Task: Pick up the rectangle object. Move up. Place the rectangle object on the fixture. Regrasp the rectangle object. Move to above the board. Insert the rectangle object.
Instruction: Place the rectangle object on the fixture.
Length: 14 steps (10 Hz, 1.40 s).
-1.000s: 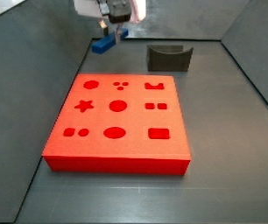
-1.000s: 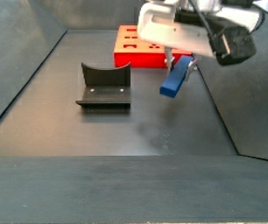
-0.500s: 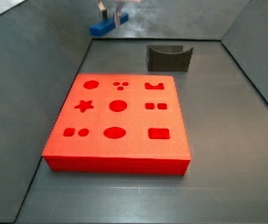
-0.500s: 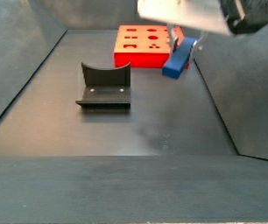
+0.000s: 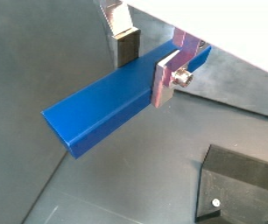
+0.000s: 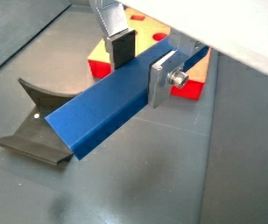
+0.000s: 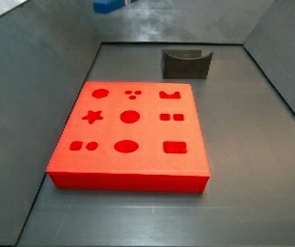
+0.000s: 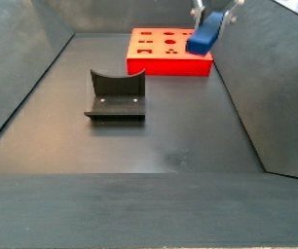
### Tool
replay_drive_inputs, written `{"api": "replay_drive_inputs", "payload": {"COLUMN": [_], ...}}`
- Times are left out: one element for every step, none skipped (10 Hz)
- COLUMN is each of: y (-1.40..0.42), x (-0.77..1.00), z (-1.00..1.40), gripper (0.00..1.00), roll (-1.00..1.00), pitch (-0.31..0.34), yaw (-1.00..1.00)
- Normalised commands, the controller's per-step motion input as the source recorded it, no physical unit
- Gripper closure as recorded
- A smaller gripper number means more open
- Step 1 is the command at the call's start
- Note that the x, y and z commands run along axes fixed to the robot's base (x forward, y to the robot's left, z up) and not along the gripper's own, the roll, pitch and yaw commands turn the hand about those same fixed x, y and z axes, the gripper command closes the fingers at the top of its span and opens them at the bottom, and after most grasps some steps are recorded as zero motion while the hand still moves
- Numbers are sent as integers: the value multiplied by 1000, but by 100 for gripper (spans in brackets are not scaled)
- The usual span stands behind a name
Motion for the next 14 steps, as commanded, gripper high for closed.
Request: {"api": "replay_drive_inputs", "payload": {"y": [-285, -283, -251, -213, -190, -167, -148, -122, -104, -92, -72, -60, -37, -27], "x": [1000, 1000, 1000, 1000, 1000, 1000, 1000, 1000, 1000, 1000, 1000, 1000, 988, 928], "z": [-17, -34, -30, -25, -21, -16, -13, -8, -10, -10, -5, -1, -6, -4], "gripper": [100, 100, 100, 100, 100, 100, 100, 100, 100, 100, 100, 100, 100, 100], "roll": [-115, -117, -131, -153, -187, -215, -241, -207, -181, -161, -111, -100, -91, -88], "pitch": [96, 99, 109, 125, 158, 196, 237, 224, 201, 188, 168, 157, 144, 139], "yaw": [1000, 1000, 1000, 1000, 1000, 1000, 943, 611, 402, 299, 133, 86, 34, 25]}}
